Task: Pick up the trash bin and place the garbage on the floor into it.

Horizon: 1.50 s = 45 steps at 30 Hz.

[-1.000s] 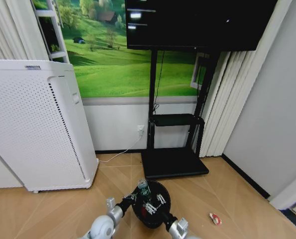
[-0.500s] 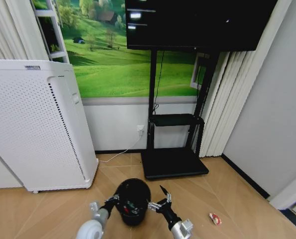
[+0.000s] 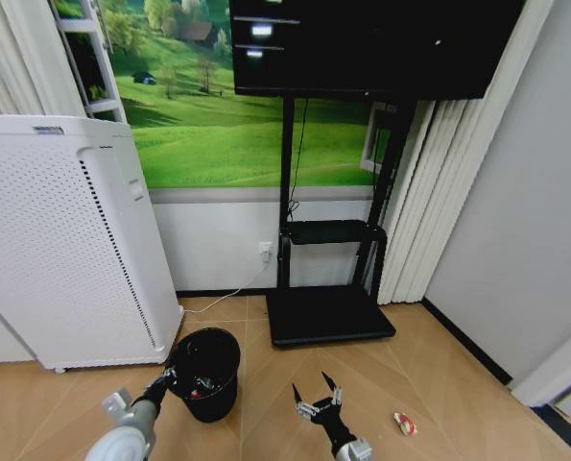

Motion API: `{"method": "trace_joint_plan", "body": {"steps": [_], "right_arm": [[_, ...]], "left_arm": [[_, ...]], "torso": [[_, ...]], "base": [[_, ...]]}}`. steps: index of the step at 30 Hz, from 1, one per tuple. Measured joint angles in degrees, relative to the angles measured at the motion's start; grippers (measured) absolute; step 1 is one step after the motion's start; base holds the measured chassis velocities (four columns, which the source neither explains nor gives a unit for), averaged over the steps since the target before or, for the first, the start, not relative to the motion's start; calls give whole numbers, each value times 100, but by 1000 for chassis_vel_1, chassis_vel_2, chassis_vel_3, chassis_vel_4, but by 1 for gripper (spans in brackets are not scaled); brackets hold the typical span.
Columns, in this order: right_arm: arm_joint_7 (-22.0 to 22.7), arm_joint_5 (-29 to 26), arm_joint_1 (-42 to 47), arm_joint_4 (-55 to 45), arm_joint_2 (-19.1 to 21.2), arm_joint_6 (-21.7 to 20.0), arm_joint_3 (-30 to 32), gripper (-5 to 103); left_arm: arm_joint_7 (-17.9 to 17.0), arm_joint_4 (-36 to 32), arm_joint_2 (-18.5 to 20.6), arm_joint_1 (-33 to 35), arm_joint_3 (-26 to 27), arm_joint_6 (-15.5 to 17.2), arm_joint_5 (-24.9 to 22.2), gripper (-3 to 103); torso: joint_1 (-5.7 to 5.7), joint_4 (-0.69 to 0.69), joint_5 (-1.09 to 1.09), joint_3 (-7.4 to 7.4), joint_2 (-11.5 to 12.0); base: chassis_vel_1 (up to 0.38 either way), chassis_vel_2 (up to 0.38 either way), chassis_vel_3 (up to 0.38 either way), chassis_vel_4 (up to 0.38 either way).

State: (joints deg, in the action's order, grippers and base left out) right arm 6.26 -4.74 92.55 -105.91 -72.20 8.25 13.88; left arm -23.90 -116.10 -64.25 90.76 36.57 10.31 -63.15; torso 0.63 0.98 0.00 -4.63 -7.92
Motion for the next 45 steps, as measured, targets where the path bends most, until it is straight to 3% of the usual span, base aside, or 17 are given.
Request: {"method": "trace_joint_plan", "body": {"steps": [4, 9, 16, 24, 29, 45], "right_arm": [[67, 55, -53, 152, -7, -162, 50, 100], [55, 172, -118, 366, -90, -84, 103, 100], [118, 98, -323, 887, -156, -98, 214, 100], [150, -309, -685, 1844, 133, -1019, 737, 100], [73, -370, -919, 2550, 380, -1244, 1006, 100], [-88, -556, -1776, 4027, 337, -1423, 665, 100]], "left_arm": [[4, -168, -189, 237, 294, -15, -8, 6], [77, -116, -325, 385, 495, -84, 404, 6], [168, -144, -359, 460, 604, -86, 457, 6], [314, -245, -288, 577, 948, -52, 208, 6], [472, -316, -437, 760, 1078, -52, 181, 6], [508, -452, -548, 997, 1162, -52, 161, 6]], "torso": [[0, -1, 1, 0, 0], [0, -2, 1, 0, 0], [0, 1, 1, 0, 0], [1, -2, 1, 0, 0], [1, 0, 0, 0, 0], [1, 1, -1, 0, 0]], "base": [[-157, -164, 163, 146], [-129, -148, 137, 157], [-117, -128, 116, 116], [-3, -6, 9, 13], [0, 0, 0, 0], [0, 0, 0, 0]]}}
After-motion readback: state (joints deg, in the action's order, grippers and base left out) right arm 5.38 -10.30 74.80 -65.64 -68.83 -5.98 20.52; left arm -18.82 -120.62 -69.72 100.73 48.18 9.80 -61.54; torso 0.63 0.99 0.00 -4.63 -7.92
